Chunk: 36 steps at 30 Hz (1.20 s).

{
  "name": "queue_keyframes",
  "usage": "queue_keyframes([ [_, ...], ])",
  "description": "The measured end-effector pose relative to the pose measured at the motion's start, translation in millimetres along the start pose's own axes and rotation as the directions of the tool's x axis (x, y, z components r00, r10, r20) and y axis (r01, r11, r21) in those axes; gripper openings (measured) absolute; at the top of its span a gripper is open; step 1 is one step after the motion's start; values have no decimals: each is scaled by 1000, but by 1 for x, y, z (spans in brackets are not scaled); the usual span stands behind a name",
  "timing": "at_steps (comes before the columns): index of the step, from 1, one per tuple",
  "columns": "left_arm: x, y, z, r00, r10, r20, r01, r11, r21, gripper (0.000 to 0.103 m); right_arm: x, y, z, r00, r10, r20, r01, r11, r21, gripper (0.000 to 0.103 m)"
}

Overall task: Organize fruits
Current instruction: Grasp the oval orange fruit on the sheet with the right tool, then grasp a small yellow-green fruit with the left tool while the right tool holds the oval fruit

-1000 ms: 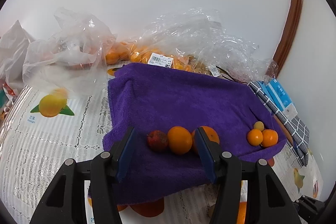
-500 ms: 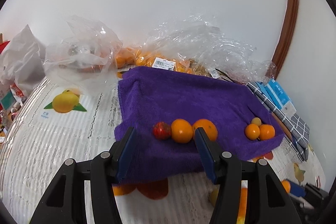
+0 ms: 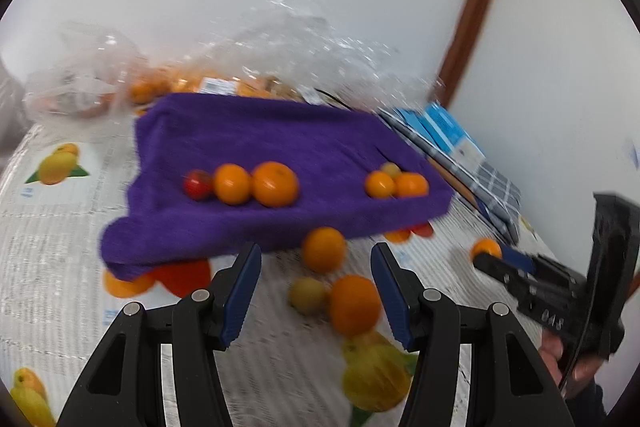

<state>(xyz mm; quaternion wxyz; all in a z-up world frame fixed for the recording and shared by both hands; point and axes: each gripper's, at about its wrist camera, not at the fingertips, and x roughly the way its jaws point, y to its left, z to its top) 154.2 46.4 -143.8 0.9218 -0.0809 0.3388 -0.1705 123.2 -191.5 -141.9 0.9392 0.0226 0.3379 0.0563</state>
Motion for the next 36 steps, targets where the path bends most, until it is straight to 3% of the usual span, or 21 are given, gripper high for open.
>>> queue_keyframes([
  [6, 3, -14, -7, 999, 8, -33, -7, 999, 49, 55, 4, -21, -1, 998, 58, -13, -56, 992, 113, 43],
  [10, 3, -1, -6, 998, 59, -31, -59, 998, 16, 55, 0, -19, -1, 999, 54, 4, -54, 993, 109, 43],
  [13, 9, 15, -7, 990, 118, -73, -120, 993, -22, 51, 1, -19, -1, 998, 61, 2, -61, 992, 112, 43],
  [18, 13, 19, -12, 988, 108, -114, -110, 994, -4, 45, -1, -20, -2, 998, 70, 11, -71, 991, 109, 43],
  [26, 22, 1, -11, 986, 101, -136, -92, 993, 71, 44, -2, -18, -1, 997, 76, 14, -77, 992, 100, 43],
  [30, 29, -4, -9, 985, 92, -147, -81, 994, 78, 35, -1, -17, -2, 997, 78, 9, -78, 993, 90, 43],
  [32, 32, -2, -8, 982, 92, -162, -82, 994, 71, 25, -1, -18, -2, 997, 77, 7, -78, 992, 95, 43],
  [36, 32, 0, -10, 982, 78, -171, -70, 996, 53, 25, 0, -16, -2, 997, 79, 0, -79, 993, 90, 43],
])
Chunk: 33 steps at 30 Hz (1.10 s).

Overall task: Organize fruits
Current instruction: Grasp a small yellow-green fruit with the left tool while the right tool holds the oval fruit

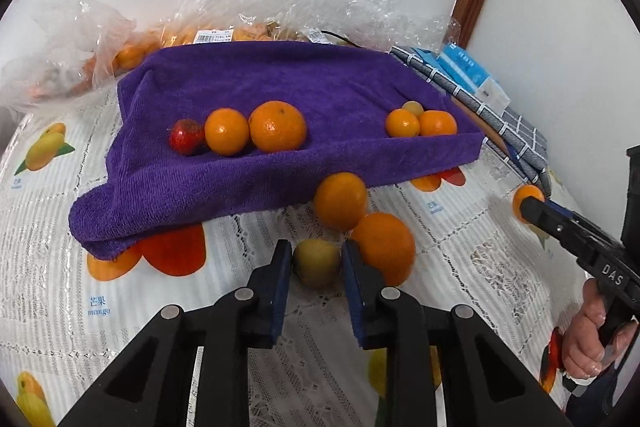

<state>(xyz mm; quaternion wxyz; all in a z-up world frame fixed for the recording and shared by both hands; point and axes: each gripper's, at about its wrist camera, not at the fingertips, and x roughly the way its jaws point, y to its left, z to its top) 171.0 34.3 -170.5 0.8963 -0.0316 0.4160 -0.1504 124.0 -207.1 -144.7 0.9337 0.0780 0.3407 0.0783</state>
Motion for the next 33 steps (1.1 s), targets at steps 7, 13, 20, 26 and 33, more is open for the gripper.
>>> queue_keyframes([
  [7, -11, 7, -3, 998, 6, 58, -4, 999, -40, 25, -1, 1, -1, 1000, 3, 3, -3, 1000, -2, 43],
  [13, -16, 10, 0, 996, 16, 91, -10, 998, -58, 24, -1, 3, -1, 1000, 7, 4, -7, 1000, -4, 35],
  [20, -12, 12, 0, 997, 22, 70, -16, 997, -73, 25, 14, -2, -1, 997, -13, -77, 14, 1000, 14, 36],
  [26, -12, 14, 0, 997, 22, 71, -17, 997, -71, 25, 12, -6, -2, 997, -14, -73, 16, 999, 33, 38],
  [33, -15, 12, -1, 997, 19, 77, -14, 997, -70, 25, 18, 1, -3, 993, -56, -108, 55, 998, -5, 44],
])
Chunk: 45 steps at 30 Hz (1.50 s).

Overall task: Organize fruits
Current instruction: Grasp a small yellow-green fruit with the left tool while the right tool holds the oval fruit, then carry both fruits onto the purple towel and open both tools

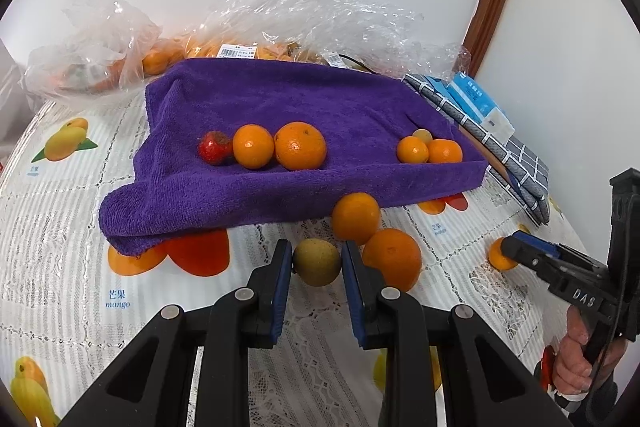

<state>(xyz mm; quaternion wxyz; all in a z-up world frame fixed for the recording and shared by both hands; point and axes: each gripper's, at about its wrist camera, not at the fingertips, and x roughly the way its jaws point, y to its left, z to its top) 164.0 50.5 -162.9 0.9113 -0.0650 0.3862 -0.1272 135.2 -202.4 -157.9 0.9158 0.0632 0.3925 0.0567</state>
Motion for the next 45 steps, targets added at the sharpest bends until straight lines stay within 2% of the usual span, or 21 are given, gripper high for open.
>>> queue_keyframes([
  [4, -1, 2, 1, 1000, -1, 3, 1, 1000, -13, 25, 16, 17, -1, 995, -60, -80, 53, 994, -93, 45],
  [6, -1, 2, 0, 1000, -2, 8, 2, 1000, -9, 25, 19, 27, -2, 992, -82, -90, 69, 987, -147, 45],
  [7, -2, 1, 0, 1000, 0, 9, 0, 1000, -6, 25, 20, 31, -3, 993, -79, -91, 64, 985, -162, 41],
  [10, -4, 0, 0, 1000, -2, 19, 2, 1000, -1, 25, 17, 33, -4, 995, -45, -87, 29, 984, -176, 40],
  [16, -10, 5, 2, 999, 1, 45, 0, 1000, -19, 25, 4, 30, -5, 1000, 3, -24, -7, 987, -159, 40],
  [19, -16, 11, 7, 998, -19, 67, 23, 998, -54, 25, 2, 33, 5, 1000, 5, 2, -5, 986, -166, 40],
  [23, -22, 16, 21, 996, 5, 92, 2, 997, -83, 25, -6, 35, 34, 998, 42, 53, -33, 988, -154, 40],
  [27, -22, 19, 45, 993, 10, 116, 1, 995, -98, 25, -7, 34, 71, 991, 42, 127, -20, 985, -169, 40],
  [31, -7, 20, 74, 989, 50, 137, -37, 994, -100, 25, 7, 27, 103, 985, 21, 169, 6, 988, -157, 40],
  [36, 26, 35, 94, 987, 115, 112, -94, 979, -182, 25, 50, 6, 121, 987, -70, 147, 87, 989, -118, 40],
  [41, 50, 48, 88, 988, 116, 99, -88, 966, -245, 25, 75, -9, 117, 991, -71, 111, 80, 994, -72, 40],
  [45, 60, 45, 83, 985, 139, 100, -115, 970, -215, 25, 81, -2, 114, 991, -79, 109, 89, 991, -97, 40],
])
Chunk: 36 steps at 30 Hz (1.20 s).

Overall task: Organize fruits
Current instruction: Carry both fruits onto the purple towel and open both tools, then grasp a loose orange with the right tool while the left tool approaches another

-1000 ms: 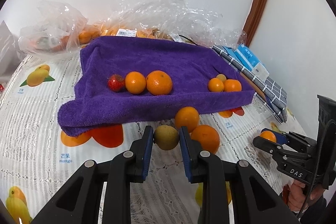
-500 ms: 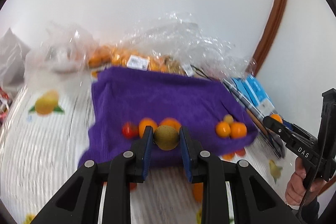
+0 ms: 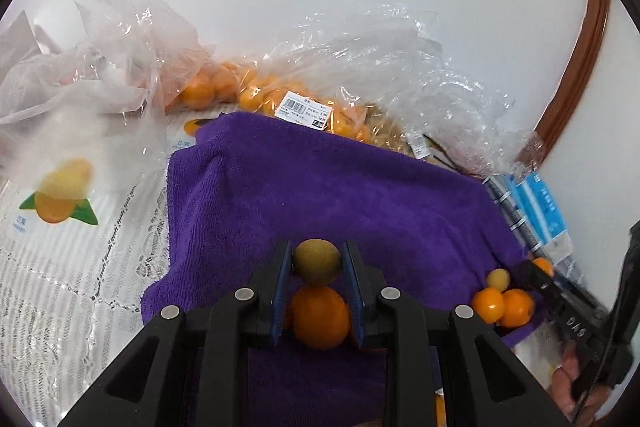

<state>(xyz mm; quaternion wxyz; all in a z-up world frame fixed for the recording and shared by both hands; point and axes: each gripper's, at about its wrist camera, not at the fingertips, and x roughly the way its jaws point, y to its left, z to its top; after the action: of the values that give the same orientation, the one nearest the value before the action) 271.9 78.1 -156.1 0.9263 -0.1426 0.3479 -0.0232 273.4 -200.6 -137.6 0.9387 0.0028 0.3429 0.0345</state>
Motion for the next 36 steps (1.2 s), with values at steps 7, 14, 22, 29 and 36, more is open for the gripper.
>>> queue_keyframes([
  [7, 2, -6, -2, 1000, -21, -1, 22, 1000, 22, 25, 0, 6, -6, 1000, 5, -3, -5, 1000, -18, 52],
  [14, -2, -6, -4, 999, -45, -8, 46, 999, 27, 34, -28, 9, -17, 998, -32, 53, 32, 999, 6, 55],
  [22, -29, 10, -8, 999, -32, 31, 32, 999, -2, 49, -72, 62, -46, 998, 55, 5, -55, 998, 1, 55],
  [29, -65, 37, -23, 998, -22, 65, 25, 999, -39, 53, -93, 128, -71, 988, 147, -45, -150, 986, -77, 55],
  [36, -84, 49, -33, 997, -21, 74, 23, 999, -29, 54, -61, 144, -80, 982, 128, -138, -135, 990, -43, 51],
])
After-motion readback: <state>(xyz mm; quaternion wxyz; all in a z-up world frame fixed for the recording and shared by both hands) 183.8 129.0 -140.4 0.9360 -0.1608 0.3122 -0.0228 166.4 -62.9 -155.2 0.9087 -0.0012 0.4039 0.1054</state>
